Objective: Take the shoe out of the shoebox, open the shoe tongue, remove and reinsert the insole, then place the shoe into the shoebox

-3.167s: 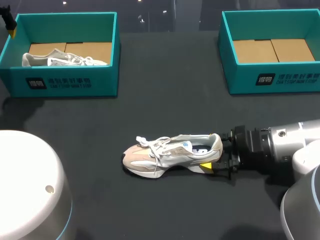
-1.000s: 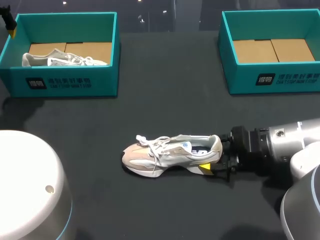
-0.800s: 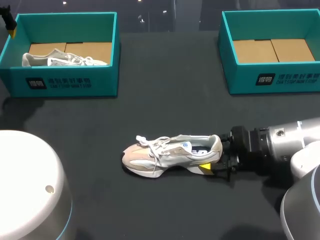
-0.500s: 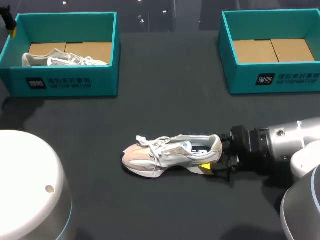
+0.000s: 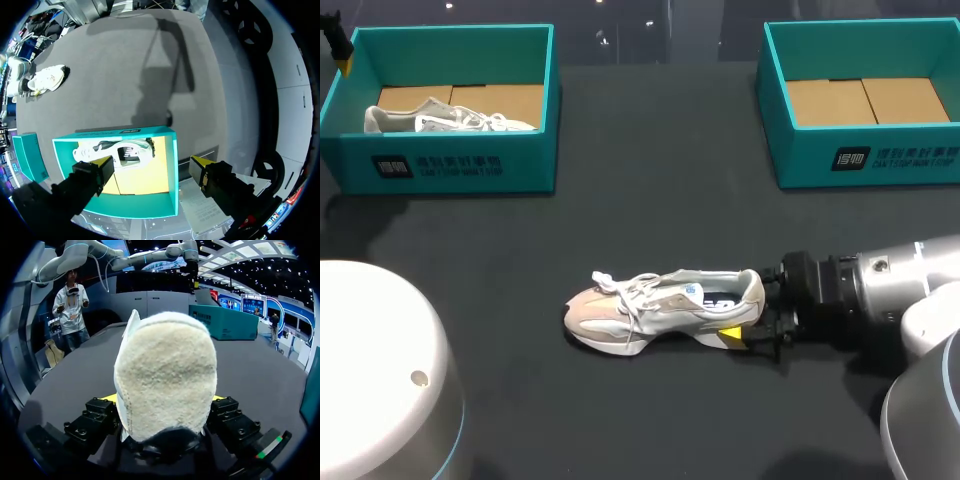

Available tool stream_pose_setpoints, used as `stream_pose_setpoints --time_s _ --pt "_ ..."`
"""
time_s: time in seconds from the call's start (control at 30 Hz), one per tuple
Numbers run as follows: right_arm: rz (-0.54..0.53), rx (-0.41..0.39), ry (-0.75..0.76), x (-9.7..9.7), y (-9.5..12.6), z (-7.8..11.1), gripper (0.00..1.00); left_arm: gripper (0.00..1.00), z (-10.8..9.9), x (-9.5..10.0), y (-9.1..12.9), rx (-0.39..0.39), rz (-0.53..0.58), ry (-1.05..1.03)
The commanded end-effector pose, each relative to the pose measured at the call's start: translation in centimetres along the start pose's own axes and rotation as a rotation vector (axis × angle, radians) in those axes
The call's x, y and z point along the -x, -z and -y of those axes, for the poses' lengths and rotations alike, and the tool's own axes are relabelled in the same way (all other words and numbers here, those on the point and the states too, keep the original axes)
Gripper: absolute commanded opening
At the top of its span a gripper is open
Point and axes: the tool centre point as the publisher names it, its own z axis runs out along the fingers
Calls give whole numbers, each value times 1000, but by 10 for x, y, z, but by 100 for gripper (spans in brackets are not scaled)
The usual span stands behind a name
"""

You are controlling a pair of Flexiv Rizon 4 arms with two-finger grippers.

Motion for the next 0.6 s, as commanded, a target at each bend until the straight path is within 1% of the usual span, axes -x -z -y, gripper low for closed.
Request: stream_pose_setpoints --time_s 0.03,0.53,0.6 --pt "-2 -6 0 1 -2 3 0 100 2 0 0 3 -2 -1" --pt "-2 -6 0 1 -2 3 0 100 2 0 0 3 -2 -1" --pt "-2 -6 0 1 -2 3 0 100 7 5 3 -10 12 24"
